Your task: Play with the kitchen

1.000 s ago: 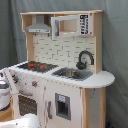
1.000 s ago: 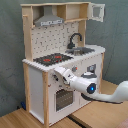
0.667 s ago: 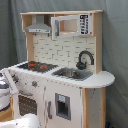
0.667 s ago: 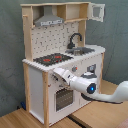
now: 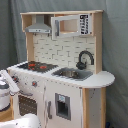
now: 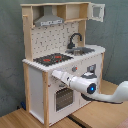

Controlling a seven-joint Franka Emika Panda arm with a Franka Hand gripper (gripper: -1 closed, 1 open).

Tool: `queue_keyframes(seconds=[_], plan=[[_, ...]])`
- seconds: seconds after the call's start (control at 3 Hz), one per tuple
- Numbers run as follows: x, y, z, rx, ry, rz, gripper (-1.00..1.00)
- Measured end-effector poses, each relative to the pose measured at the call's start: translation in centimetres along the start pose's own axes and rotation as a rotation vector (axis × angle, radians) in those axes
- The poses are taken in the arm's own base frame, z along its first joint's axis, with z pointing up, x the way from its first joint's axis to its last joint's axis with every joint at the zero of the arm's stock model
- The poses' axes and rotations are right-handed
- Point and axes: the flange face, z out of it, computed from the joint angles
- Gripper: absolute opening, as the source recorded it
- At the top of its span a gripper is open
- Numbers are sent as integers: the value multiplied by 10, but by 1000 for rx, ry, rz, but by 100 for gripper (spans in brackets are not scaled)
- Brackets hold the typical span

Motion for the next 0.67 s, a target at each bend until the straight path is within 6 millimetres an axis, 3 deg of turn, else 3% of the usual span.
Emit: queue_keyframes(seconds=[0.67], plan=[[-1,-2,0,3,-2,-222,-100]])
